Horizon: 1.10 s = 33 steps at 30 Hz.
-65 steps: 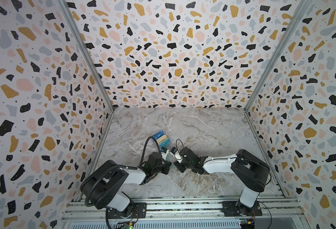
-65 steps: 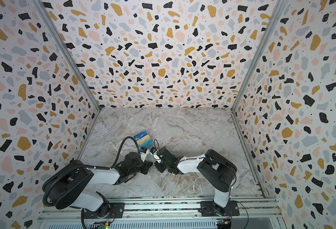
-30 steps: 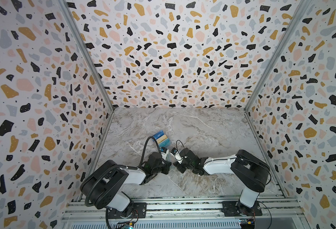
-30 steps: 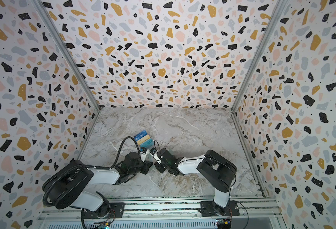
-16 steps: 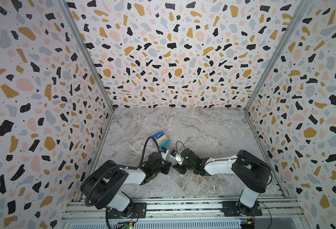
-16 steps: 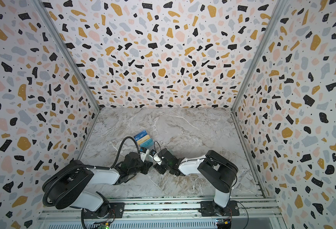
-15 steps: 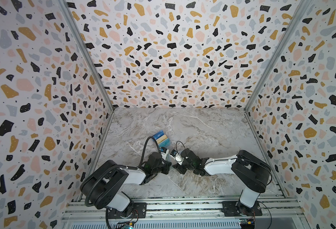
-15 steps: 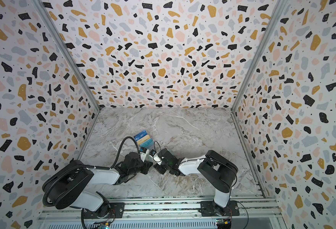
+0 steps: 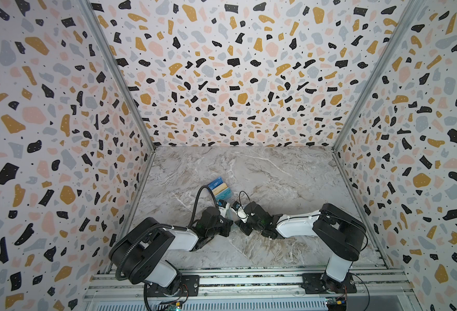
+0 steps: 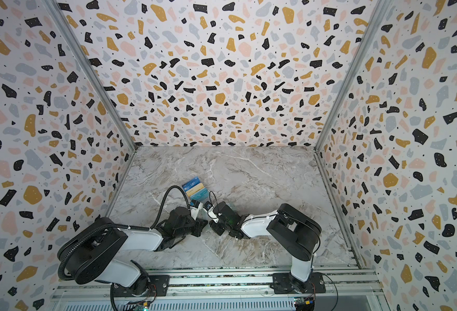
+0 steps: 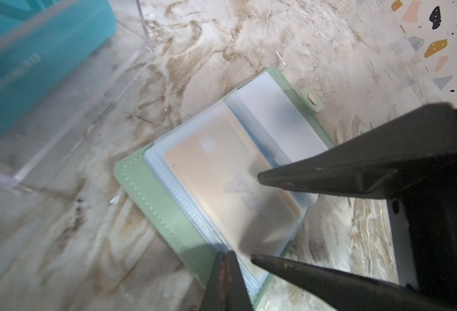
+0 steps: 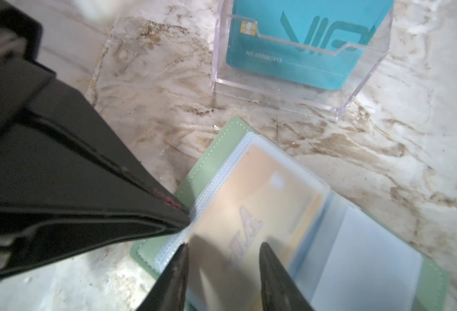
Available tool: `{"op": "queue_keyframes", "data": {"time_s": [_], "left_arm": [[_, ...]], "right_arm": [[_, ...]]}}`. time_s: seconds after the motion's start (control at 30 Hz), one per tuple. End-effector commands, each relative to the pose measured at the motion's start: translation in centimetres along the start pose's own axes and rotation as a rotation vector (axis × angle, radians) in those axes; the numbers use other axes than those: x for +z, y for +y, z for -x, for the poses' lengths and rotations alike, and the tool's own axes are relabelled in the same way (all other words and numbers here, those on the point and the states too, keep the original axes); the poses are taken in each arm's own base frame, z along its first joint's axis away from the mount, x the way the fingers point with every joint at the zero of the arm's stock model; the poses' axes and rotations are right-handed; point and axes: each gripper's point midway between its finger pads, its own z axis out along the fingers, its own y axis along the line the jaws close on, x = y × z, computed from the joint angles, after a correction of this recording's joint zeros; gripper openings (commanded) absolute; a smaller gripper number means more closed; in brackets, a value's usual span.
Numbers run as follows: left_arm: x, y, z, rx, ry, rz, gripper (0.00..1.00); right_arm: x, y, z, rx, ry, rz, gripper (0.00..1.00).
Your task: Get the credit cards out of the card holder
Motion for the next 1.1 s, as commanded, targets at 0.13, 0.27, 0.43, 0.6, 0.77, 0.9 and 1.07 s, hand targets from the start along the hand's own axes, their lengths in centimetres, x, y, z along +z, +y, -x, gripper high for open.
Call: {"op": "queue_keyframes", "data": {"time_s": [0.13, 0.27, 0.43, 0.6, 0.77, 0.9, 1.07], "left_arm": [[-0.8, 2.2, -4.7, -0.040, 0.136, 0.090, 0.00], [-0.8, 2.2, -4.8, -0.040, 0.141, 0.087, 0.00], [-0.7, 2.2, -4.9, -0.039, 0.144, 0.084, 0.00], [-0.8, 2.3, -5.0, -0.044, 0.143, 0.087, 0.00], [-0.9, 2.4, -5.1, -0.053, 0.139, 0.089, 0.00], [-1.0, 2.4, -5.2, -0.058, 0.135, 0.089, 0.00], [-1.0, 2.4, -5.3, -0.058, 0.134, 0.090, 0.00]], "right_arm": [[-1.4, 1.3, 0.6, -0.042, -0.021, 0.083, 0.57], [-1.1, 2.0, 0.6, -0.055, -0.022, 0.115, 0.58], [-0.6, 1.6, 0.0, -0.051, 0.001, 0.095, 0.58], [0.0, 0.6, -1.5, -0.037, 0.052, 0.033, 0.52], [0.3, -0.3, -2.8, -0.025, 0.091, -0.021, 0.47], [0.3, -0.4, -3.2, -0.014, 0.098, -0.033, 0.45], [0.1, -0.7, -3.0, 0.000, 0.090, -0.046, 0.41]]}}
